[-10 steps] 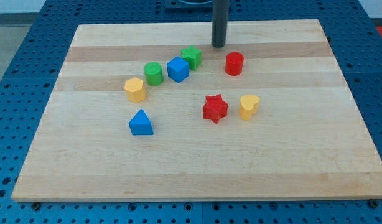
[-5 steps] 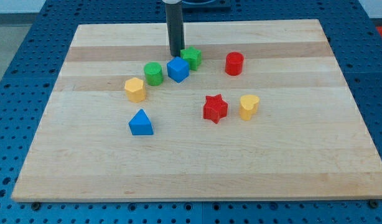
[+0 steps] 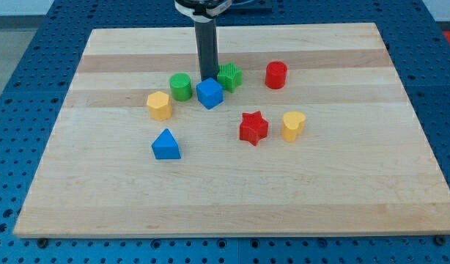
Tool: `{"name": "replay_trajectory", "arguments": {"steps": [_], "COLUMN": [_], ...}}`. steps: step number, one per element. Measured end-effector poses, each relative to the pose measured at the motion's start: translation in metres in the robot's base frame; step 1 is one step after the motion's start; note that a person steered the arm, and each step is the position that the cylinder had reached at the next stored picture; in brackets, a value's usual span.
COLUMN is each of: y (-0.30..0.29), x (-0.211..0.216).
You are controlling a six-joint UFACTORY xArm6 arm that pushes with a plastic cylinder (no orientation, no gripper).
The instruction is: Push the green star to the left of the red circle
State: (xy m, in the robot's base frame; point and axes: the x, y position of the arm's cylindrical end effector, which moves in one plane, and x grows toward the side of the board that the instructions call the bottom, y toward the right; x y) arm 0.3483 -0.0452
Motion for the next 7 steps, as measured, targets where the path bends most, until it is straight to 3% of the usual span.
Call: {"name": "replay_trajectory", "arguments": {"steps": [7], "y": [0.048], "x": [0.001]}}
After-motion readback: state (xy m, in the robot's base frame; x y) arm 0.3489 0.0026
